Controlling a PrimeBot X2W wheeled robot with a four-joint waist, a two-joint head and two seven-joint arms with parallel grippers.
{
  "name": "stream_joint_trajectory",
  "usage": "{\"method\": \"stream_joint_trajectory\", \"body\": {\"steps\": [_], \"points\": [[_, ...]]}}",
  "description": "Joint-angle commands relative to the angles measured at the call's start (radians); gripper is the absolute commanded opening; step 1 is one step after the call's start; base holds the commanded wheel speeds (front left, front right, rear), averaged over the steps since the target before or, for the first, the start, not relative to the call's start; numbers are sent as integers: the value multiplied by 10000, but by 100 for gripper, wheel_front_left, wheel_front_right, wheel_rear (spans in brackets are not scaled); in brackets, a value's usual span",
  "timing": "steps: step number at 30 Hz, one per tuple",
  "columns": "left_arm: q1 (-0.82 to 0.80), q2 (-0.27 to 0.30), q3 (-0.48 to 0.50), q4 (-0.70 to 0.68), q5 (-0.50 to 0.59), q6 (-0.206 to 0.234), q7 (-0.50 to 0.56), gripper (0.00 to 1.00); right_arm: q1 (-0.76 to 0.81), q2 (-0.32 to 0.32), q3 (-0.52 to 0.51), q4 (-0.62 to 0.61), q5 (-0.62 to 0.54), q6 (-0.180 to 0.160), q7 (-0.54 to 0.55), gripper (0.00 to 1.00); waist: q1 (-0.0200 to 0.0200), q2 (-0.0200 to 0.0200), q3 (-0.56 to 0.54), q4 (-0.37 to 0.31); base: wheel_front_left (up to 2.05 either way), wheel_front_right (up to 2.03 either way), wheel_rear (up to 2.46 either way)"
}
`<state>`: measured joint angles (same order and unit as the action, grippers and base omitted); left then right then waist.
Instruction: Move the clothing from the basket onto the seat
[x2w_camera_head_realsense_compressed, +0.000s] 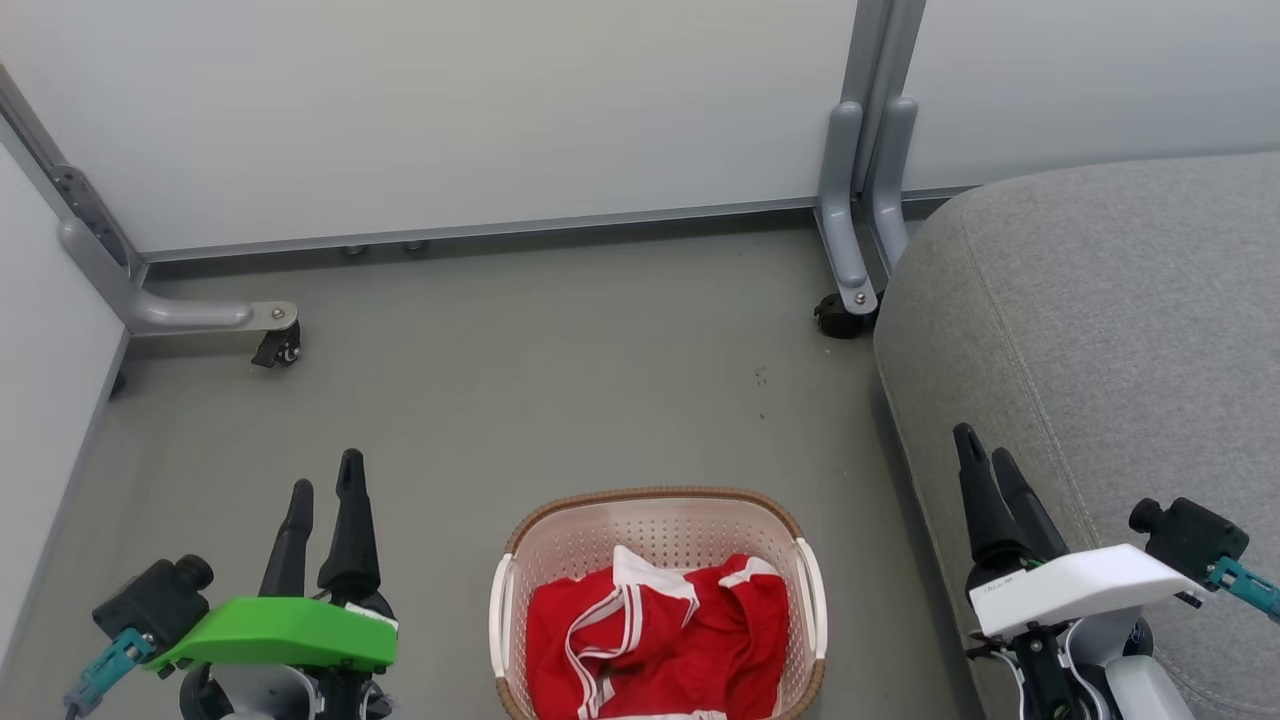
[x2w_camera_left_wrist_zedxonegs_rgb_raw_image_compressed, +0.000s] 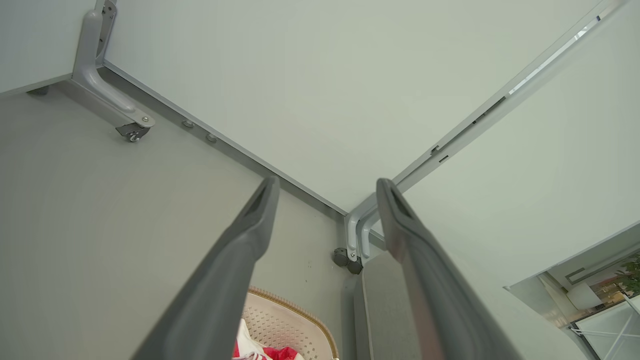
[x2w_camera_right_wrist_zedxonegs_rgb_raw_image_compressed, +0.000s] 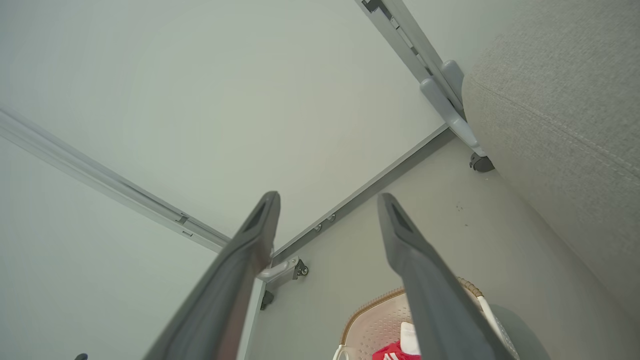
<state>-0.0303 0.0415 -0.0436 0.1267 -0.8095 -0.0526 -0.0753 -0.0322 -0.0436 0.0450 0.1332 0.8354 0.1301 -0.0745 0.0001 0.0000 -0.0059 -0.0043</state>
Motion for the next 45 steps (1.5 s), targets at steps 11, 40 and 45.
{"method": "stream_joint_trajectory", "body": {"steps": [11, 40, 45], "points": [[126, 71, -353, -330, 1647, 188, -425, 100, 124, -47, 276, -347, -1489, 5, -432, 100, -1, 0, -94, -24, 0, 0, 0], [467, 110, -896, -517, 4683, 111, -1154, 100, 465, -76, 687, -440, -4679, 6, -1168, 100, -1, 0, -347, -132, 0, 0, 0], [530, 105, -947, -441, 5020, 91, -1267, 100, 480, -75, 749, -471, -5154, 7, -1272, 100, -1, 0, -392, -146, 0, 0, 0]]}}
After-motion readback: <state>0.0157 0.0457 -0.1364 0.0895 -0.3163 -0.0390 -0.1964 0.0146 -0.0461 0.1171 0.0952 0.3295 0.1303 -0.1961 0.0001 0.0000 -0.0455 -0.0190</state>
